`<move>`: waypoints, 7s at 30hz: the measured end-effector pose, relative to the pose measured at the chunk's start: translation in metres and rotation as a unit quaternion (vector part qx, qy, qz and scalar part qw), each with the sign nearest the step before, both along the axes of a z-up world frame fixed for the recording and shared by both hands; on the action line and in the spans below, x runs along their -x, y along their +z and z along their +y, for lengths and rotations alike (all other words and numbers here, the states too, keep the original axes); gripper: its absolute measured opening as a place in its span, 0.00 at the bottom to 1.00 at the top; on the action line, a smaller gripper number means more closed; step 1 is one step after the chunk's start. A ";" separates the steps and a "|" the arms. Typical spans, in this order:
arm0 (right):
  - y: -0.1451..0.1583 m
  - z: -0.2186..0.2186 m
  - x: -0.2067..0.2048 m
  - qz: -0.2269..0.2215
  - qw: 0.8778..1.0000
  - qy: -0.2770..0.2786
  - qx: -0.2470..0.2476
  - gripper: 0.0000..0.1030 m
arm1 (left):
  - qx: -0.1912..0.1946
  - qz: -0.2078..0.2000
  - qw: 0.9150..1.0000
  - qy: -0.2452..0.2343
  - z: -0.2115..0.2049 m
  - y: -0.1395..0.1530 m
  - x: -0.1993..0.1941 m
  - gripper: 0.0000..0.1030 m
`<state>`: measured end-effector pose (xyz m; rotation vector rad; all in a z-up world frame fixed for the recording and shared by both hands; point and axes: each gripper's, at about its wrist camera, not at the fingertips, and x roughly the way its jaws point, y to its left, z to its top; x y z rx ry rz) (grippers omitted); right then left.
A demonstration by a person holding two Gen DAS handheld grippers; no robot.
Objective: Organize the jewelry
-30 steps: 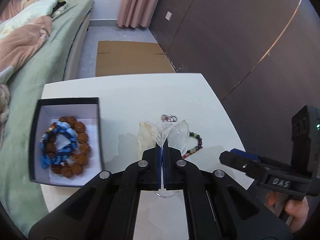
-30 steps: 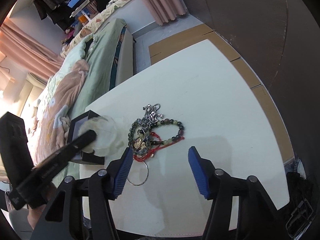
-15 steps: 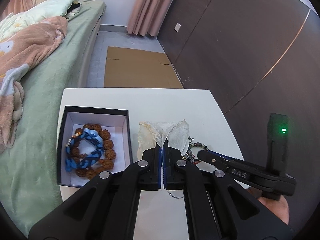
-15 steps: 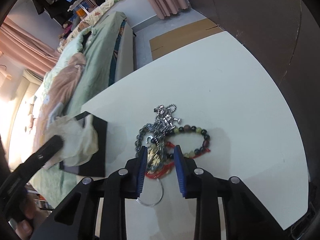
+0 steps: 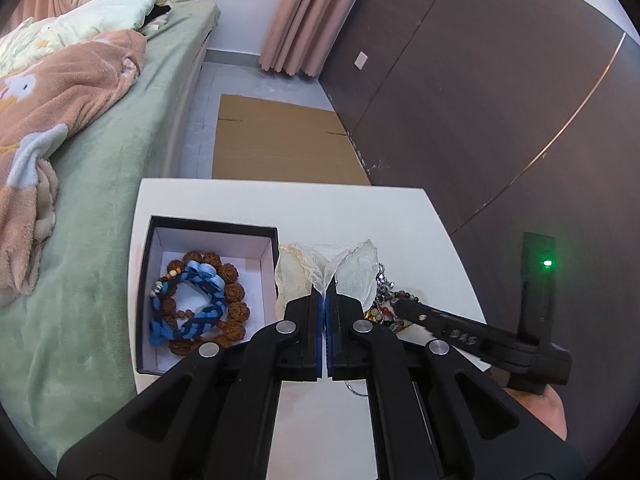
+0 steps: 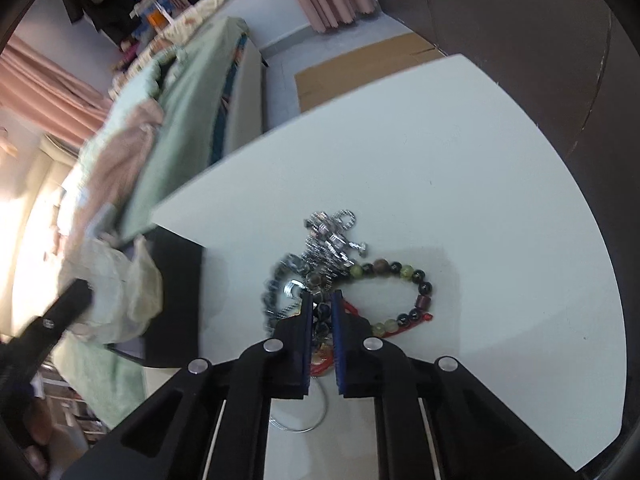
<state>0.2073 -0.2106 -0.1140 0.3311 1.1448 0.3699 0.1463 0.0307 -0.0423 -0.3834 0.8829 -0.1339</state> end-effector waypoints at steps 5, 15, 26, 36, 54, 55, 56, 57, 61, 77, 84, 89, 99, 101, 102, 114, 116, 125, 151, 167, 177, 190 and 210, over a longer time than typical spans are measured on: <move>0.024 -0.006 0.009 -0.031 0.997 -0.001 -0.072 0.08 | 0.001 -0.011 1.000 0.013 0.015 0.009 0.007 0.03; 0.060 0.011 0.026 -0.088 0.984 0.012 -0.156 0.08 | 0.002 0.000 0.999 0.051 0.052 0.013 0.013 0.06; 0.078 0.062 0.042 -0.117 0.968 0.060 -0.213 0.08 | 0.028 -0.014 0.994 0.107 0.093 0.022 0.023 0.70; 0.054 0.116 0.036 -0.061 0.966 0.099 -0.231 0.14 | 0.042 -0.025 0.991 0.127 0.112 0.027 0.028 0.72; 0.059 0.029 0.043 -0.079 0.994 0.000 -0.072 0.82 | 0.024 -0.014 0.995 0.097 0.088 0.023 0.021 0.76; 0.060 0.026 0.042 -0.081 0.994 -0.003 -0.067 0.83 | 0.022 -0.013 0.995 0.092 0.084 0.023 0.021 0.77; 0.061 0.019 0.042 -0.081 0.995 -0.006 -0.062 0.84 | 0.018 -0.012 0.996 0.087 0.080 0.022 0.020 0.78; 0.061 0.015 0.042 -0.081 0.995 -0.007 -0.061 0.86 | 0.016 -0.011 0.996 0.083 0.077 0.022 0.018 0.78; 0.062 -0.005 0.043 -0.080 0.996 -0.019 -0.038 0.93 | 0.004 -0.007 0.998 0.068 0.059 0.018 0.016 0.84; 0.048 -0.055 0.041 -0.054 0.998 -0.025 0.002 0.93 | -0.060 0.015 0.997 -0.045 -0.030 -0.003 0.013 0.73; 0.050 -0.073 0.043 -0.055 0.998 -0.041 -0.003 0.92 | -0.075 0.048 0.992 -0.089 -0.061 -0.027 0.011 0.44; 0.050 -0.081 0.043 -0.054 0.997 -0.046 -0.010 0.92 | -0.108 0.072 0.983 -0.132 -0.084 -0.048 0.009 0.39; 0.054 -0.091 0.041 -0.060 0.997 -0.047 -0.021 0.92 | -0.177 0.093 0.966 -0.165 -0.110 -0.078 0.010 0.39; 0.055 -0.091 0.042 -0.062 0.997 -0.045 -0.022 0.92 | -0.193 0.095 0.963 -0.160 -0.111 -0.083 0.009 0.37; 0.055 -0.092 0.043 -0.062 0.997 -0.044 -0.023 0.92 | -0.198 0.097 0.962 -0.159 -0.111 -0.085 0.009 0.36; 0.055 -0.091 0.048 -0.064 0.997 -0.039 -0.023 0.92 | -0.254 0.118 0.940 -0.196 -0.127 -0.084 0.029 0.36; 0.054 -0.091 0.050 -0.064 0.997 -0.038 -0.022 0.92 | -0.252 0.123 0.937 -0.207 -0.130 -0.083 0.032 0.39; 0.050 -0.094 0.047 -0.060 0.997 -0.047 -0.024 0.92 | -0.224 0.104 0.952 -0.183 -0.121 -0.080 0.020 0.43; 0.000 -0.044 0.002 -0.002 0.998 -0.015 0.057 0.36 | -0.131 0.055 0.984 -0.105 -0.061 -0.038 -0.001 0.04; -0.020 0.012 -0.012 -0.026 0.975 0.027 0.218 0.08 | -0.080 0.024 0.996 -0.037 -0.006 -0.014 -0.006 0.04; 0.029 -0.007 0.001 -0.068 0.989 0.003 0.135 0.07 | -0.053 0.011 0.998 0.024 0.037 -0.005 -0.001 0.04; 0.086 -0.011 0.032 -0.144 0.989 -0.014 0.029 0.07 | -0.027 0.031 0.998 0.052 0.059 -0.013 -0.001 0.21; 0.096 0.082 0.048 -0.151 0.980 0.070 -0.113 0.08 | -0.008 -0.006 0.993 0.121 0.099 0.009 0.014 0.77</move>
